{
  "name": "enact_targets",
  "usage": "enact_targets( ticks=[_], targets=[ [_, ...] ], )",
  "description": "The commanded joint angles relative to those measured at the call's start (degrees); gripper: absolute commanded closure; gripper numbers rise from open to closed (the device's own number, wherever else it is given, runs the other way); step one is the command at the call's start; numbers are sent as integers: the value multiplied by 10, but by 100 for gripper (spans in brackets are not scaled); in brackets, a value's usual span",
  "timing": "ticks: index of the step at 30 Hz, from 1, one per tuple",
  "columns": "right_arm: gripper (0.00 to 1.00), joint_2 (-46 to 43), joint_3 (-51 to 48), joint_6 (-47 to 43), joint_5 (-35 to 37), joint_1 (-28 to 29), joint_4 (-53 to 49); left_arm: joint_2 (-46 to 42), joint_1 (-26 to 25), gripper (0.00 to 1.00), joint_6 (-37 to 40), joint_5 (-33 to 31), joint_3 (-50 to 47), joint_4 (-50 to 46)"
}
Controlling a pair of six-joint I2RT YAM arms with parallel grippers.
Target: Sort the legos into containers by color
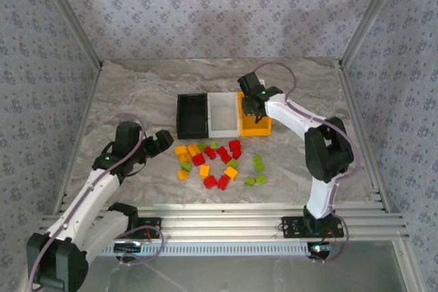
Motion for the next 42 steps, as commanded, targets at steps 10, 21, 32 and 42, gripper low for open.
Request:
enact_targets(
  ticks=[10, 21, 32, 42],
  targets=[
    [51, 1, 29, 50, 10, 2, 12, 50, -15, 15, 48, 39, 1, -2],
    [35, -135, -102, 71, -1, 50, 50, 108, -154, 21, 65, -30, 10, -39],
    [34, -208, -193, 96, 4, 58, 59, 183, -262, 20, 51, -101, 6, -67],
    [34, -223, -202, 97, 10, 58, 58, 236, -268, 28, 48, -117, -3, -8]
  ],
)
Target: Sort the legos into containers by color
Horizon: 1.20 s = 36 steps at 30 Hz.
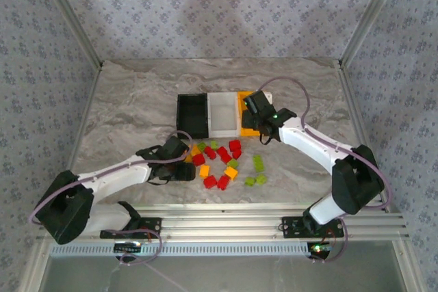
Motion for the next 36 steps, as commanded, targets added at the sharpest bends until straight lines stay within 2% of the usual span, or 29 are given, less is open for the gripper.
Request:
enact_targets(
  ticks=[1, 10, 14, 20, 29, 33, 36],
  targets=[
    [33, -21, -10, 13, 15, 2, -4, 16, -3, 29, 0, -15, 0, 20],
    [33, -35, -18, 13, 19, -5, -3, 27, -4, 48, -11, -1, -15, 23],
    [33, -37, -17, 14, 20, -9, -5, 12, -6, 61, -15, 0, -18, 9],
    [33, -41, -19, 18, 23, -13, -6, -21, -6, 72, -23, -5, -18, -15],
    [33, -56, -23, 16, 21, -14, -9, -103, -3, 78, -24, -33, 45, -115],
    [33, -66, -33, 17, 19, -15, -4, -104, 54, 80, 7, -26, 115, -122],
    [33, -67, -38, 19, 16, -14, -4, -53, 90, 81, 35, -10, 183, -85]
  ],
)
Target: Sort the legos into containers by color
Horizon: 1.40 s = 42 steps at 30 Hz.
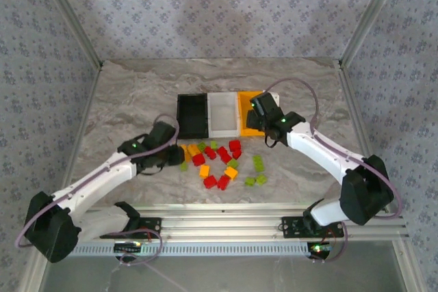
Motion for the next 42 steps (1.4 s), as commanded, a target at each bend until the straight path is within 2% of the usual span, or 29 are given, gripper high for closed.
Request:
enact_targets(
  ticks=[1, 6, 11, 17, 19, 22, 27, 31, 32, 38, 40, 41, 42],
  targets=[
    [33, -11, -8, 12, 12, -4, -5, 55, 31, 81, 43, 8, 82, 27],
    [33, -18, -23, 15, 12, -5, -19, 200, 62, 84, 65, 39, 196, 76],
    [33, -32, -40, 14, 2, -1, -20, 317, 79, 85, 78, 39, 290, 83],
    [33, -53, -71, 16, -27, 5, -14, 404, 104, 86, 80, 21, 346, 75],
    [32, -52, -82, 11, -55, 8, -5, 420, 110, 82, 75, 27, 354, 77],
    [32, -49, -97, 14, -68, 25, 1, 435, 109, 69, 71, 39, 363, 81],
    [31, -44, -115, 25, -86, 53, 26, 433, 108, 48, 64, 42, 364, 85],
    [27, -30, -113, 54, -98, 74, 45, 399, 107, 31, 56, 54, 361, 89],
    [20, -24, -112, 64, -103, 79, 52, 383, 107, 28, 53, 60, 358, 93],
    [20, 27, -107, 125, -82, 105, 81, 250, 95, 19, 21, 103, 279, 136],
    [21, 47, -100, 143, -68, 110, 83, 200, 83, 5, 16, 101, 238, 147],
    [21, 61, -95, 151, -64, 111, 83, 172, 76, 1, 15, 98, 214, 151],
    [22, 73, -92, 157, -64, 111, 85, 145, 69, 1, 13, 93, 191, 152]
  ],
)
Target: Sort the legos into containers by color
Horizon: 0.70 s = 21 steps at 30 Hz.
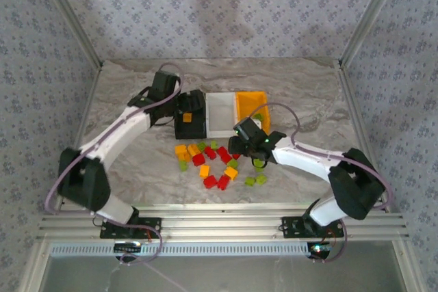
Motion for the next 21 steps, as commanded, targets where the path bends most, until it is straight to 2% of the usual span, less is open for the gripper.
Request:
enact_targets(
  ticks=[1, 4, 9, 15, 21],
  targets=[
    [22, 35, 19, 46, 22, 5, 12, -75, -22, 1, -12, 4, -60, 17],
    [26, 66, 30, 52, 23, 7, 15, -148, -27, 0, -26, -10, -125, 17],
    [38, 97, 42, 61, 24, 7, 9, -250, -26, 0, -49, -28, -216, 17],
    [51, 112, 36, 73, 15, 6, -3, -300, -24, 1, -62, -39, -262, -3],
    [54, 77, 0, 82, 16, 12, -14, -335, -19, 0, -67, -56, -282, -13]
  ],
)
